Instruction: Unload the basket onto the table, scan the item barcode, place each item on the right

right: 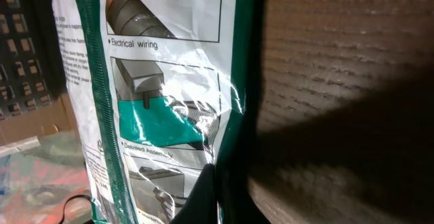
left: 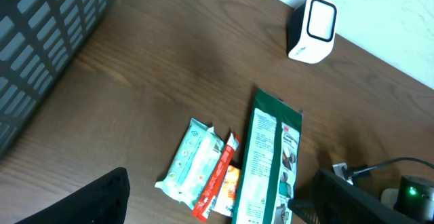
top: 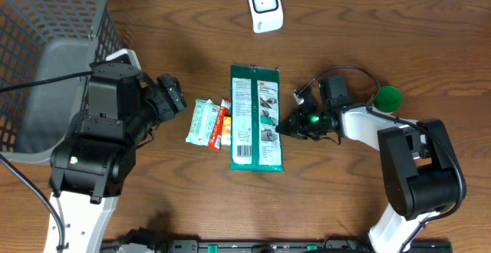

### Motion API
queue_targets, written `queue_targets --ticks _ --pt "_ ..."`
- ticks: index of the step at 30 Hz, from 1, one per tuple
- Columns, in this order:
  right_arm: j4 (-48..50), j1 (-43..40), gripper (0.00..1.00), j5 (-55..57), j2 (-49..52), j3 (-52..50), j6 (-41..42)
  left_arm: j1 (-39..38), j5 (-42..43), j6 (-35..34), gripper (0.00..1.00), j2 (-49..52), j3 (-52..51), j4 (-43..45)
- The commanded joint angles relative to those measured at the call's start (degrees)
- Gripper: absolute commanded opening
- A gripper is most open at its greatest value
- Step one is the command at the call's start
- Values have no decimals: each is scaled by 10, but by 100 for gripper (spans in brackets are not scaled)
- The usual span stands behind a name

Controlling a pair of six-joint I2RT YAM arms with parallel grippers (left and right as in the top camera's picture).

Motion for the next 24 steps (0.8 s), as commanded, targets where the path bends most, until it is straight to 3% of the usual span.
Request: queue_targets --ticks 1,24 --pt "3 -9 1 -8 6 -4 -10 2 -10 10 86 0 9 0" --pt "-23 -67 1 -44 6 -3 -6 2 -10 10 86 0 9 -2"
